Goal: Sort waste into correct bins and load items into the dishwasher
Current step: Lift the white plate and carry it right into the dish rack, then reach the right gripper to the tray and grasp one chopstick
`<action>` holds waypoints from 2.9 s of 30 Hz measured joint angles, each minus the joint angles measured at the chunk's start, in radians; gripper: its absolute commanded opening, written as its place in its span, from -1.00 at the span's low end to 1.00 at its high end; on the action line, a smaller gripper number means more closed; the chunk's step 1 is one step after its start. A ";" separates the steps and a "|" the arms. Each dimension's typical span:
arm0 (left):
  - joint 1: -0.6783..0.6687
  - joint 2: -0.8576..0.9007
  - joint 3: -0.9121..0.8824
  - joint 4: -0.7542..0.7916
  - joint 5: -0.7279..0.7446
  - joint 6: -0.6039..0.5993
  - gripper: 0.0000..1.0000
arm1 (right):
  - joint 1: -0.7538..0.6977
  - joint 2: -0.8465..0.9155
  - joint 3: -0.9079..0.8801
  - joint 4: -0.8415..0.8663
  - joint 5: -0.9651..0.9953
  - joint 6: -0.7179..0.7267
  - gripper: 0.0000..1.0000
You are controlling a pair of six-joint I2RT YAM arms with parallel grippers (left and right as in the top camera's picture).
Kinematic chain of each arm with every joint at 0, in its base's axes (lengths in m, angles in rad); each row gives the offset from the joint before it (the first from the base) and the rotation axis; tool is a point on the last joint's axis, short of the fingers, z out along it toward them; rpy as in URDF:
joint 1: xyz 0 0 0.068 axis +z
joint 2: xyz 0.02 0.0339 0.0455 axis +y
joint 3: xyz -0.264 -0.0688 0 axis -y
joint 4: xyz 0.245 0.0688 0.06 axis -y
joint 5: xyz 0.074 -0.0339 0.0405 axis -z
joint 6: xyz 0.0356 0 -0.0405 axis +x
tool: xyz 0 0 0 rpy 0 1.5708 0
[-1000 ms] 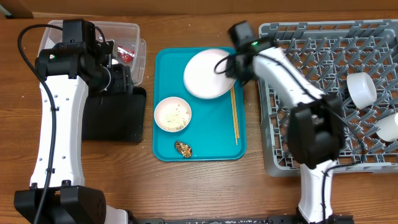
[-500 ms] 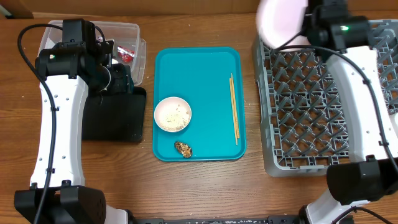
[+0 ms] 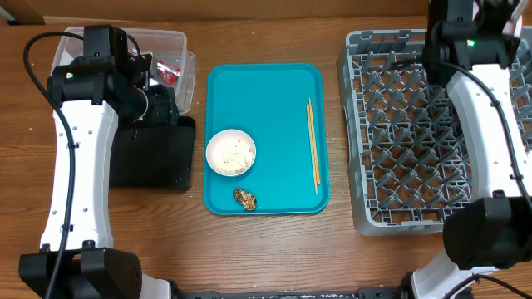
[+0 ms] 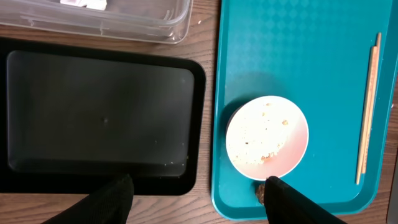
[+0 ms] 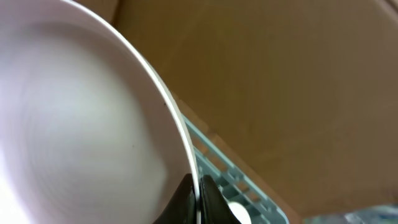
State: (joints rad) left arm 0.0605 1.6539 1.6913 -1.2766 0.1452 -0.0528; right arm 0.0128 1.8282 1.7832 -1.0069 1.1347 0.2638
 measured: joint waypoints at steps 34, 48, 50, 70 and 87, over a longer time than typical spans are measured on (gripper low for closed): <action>0.000 0.000 0.000 -0.003 0.000 0.000 0.39 | 0.141 0.002 -0.208 -0.006 -0.374 0.126 0.20; 0.000 0.000 0.000 -0.003 0.000 0.000 0.40 | 0.143 -0.068 -0.207 -0.056 -0.638 0.124 0.79; 0.000 0.000 0.000 -0.003 0.000 0.000 0.40 | 0.143 -0.123 -0.203 -0.055 -0.754 0.108 0.76; 0.000 0.000 0.000 -0.003 0.000 0.000 0.42 | 0.390 -0.121 -0.345 -0.013 -1.323 -0.028 0.21; 0.000 0.000 0.000 -0.002 0.000 0.000 0.42 | 0.488 0.117 -0.381 0.061 -1.272 0.005 0.18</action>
State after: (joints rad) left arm 0.0605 1.6539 1.6913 -1.2789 0.1452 -0.0528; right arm 0.5007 1.9450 1.4017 -0.9459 -0.1375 0.2684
